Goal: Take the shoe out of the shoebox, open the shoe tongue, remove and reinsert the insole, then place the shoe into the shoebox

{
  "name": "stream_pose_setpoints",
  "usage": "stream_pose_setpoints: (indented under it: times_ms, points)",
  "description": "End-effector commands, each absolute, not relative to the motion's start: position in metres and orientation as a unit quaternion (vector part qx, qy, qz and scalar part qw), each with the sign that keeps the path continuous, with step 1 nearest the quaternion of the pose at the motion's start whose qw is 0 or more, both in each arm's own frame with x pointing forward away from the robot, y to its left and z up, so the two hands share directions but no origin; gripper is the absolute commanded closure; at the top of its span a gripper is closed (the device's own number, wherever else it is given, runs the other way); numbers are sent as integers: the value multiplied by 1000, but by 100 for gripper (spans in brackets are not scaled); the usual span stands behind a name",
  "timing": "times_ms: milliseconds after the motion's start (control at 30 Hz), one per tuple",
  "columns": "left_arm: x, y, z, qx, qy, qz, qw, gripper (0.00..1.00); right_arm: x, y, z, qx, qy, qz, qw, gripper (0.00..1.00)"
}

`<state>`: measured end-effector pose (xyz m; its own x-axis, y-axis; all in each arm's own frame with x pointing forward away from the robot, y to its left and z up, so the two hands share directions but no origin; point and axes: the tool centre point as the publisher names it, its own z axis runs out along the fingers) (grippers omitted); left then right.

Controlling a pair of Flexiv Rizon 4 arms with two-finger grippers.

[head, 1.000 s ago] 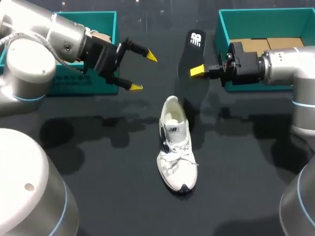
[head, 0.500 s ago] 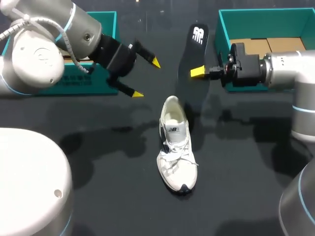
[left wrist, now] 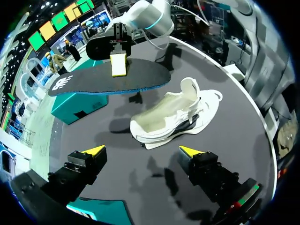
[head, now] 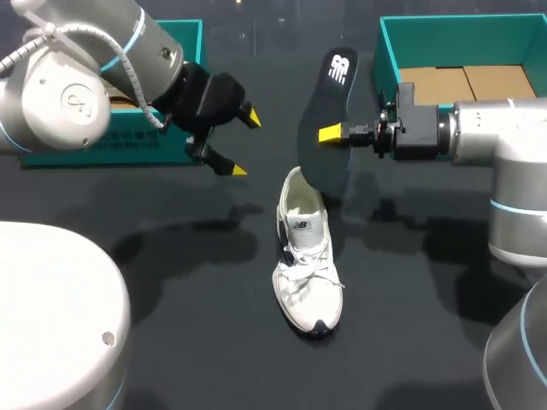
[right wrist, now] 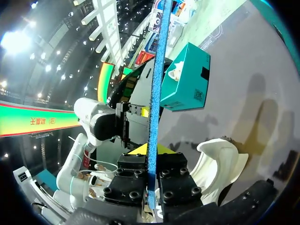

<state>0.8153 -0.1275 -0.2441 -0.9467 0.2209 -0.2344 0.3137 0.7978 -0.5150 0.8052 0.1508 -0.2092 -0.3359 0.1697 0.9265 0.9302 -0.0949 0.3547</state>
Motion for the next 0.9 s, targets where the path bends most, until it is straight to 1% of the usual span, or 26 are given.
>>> stream_pose_setpoints:
  times_ms: [33,67,233,300,400,667,900]
  points:
    - [812,-144,-255,37,976,-207,50,0,802,149,-208,-473,-585,-570,331,100]
    - [811,-147,-261,31,978,-205,32,0,802,150,-212,-460,-579,-581,340,100]
    - [808,-151,-287,-12,981,-192,-24,0,804,154,-223,-422,-582,-613,328,100]
    - [805,-150,-294,-26,980,-196,-30,0,805,156,-227,-411,-586,-619,323,100]
    - [803,-144,-302,-15,980,-196,-22,0,806,158,-231,-409,-594,-614,322,100]
    - [803,-144,-302,-15,980,-196,-22,0,806,158,-231,-409,-594,-614,322,100]
    - [793,-147,-329,30,972,-231,-9,0,810,164,-238,-385,-602,-619,326,100]
